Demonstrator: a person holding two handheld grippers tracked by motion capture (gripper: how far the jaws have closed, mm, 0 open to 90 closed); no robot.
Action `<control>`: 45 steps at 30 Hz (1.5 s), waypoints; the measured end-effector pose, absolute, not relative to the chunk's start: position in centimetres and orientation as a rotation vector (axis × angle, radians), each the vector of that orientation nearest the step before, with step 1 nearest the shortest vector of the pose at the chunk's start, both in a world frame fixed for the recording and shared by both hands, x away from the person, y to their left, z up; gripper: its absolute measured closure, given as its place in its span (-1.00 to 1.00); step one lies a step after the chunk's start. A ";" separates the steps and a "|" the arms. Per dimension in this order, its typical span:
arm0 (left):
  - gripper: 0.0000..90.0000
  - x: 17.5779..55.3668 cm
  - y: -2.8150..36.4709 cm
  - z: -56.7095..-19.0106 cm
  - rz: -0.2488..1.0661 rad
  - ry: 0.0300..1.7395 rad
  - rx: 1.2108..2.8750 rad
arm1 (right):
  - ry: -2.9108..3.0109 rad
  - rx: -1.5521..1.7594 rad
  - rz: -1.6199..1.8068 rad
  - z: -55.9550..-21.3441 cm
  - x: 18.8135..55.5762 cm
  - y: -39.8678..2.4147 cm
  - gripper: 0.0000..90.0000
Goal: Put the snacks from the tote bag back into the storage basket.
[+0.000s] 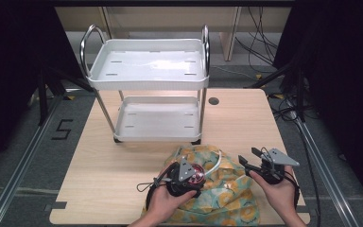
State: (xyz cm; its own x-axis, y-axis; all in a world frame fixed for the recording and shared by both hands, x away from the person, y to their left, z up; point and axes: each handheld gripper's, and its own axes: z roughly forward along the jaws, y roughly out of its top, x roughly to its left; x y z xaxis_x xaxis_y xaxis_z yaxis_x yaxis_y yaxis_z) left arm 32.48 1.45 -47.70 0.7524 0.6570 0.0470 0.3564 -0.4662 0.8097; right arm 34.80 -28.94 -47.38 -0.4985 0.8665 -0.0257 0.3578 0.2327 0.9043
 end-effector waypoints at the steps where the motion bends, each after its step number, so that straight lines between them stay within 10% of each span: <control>1: -0.44 32.4 1.5 -47.6 0.442 0.764 2.097 | 1.968 1.114 1.226 -47.4 34.8 -29.0 -0.15; 45: -0.44 31.9 3.2 -44.3 0.522 0.883 1.964 | 1.963 1.101 1.223 -47.3 34.8 -29.0 -0.15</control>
